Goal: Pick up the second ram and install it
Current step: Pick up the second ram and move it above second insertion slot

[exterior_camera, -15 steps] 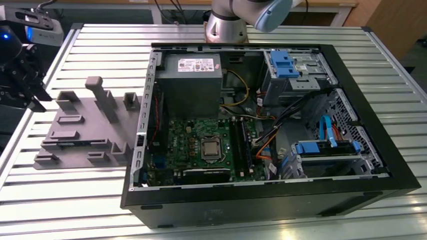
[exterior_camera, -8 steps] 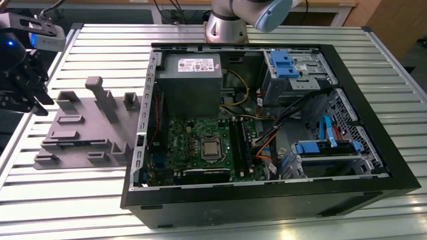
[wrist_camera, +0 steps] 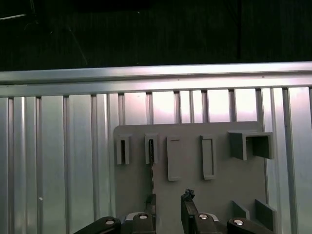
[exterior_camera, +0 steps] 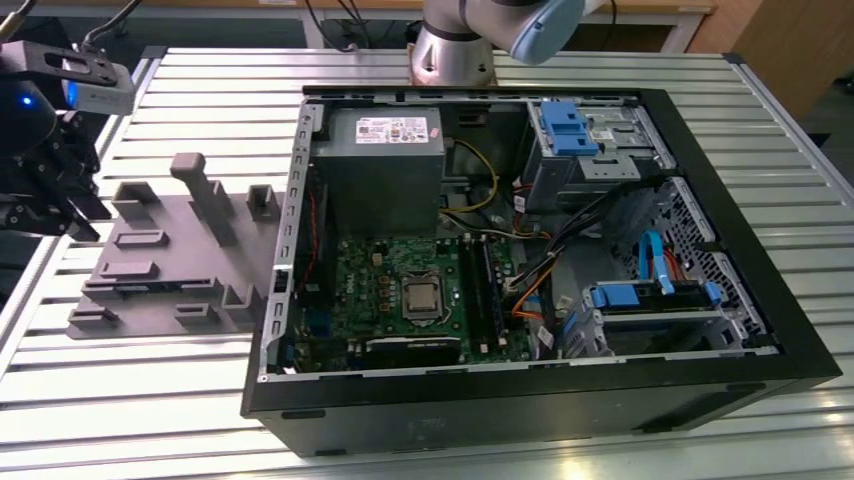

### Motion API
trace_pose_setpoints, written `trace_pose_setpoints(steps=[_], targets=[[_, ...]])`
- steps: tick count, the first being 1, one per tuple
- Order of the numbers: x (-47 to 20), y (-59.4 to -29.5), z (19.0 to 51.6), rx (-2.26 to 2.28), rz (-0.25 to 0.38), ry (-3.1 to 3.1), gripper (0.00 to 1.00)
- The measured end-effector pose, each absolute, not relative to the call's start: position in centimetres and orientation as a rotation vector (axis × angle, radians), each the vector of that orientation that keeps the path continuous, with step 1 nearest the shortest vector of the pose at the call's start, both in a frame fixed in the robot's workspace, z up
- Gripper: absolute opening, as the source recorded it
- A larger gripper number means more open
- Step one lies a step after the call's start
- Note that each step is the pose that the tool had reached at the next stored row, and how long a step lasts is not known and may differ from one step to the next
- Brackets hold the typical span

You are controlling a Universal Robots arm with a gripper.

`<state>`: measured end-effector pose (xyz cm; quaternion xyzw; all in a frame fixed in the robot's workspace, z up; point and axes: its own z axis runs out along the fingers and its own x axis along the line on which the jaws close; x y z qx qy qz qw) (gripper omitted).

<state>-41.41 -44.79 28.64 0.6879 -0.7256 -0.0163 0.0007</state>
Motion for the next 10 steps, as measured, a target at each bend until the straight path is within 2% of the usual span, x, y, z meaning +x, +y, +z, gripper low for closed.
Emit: trace_pose_setpoints(steps=[6,7,10], targets=[[-41.41,-45.02,28.11,2.160,-0.050,-2.278,0.35],[-41.40,-45.02,28.02,2.160,-0.050,-2.278,0.42],[-41.30,-45.03,27.72,2.160,-0.050,-2.278,0.42]])
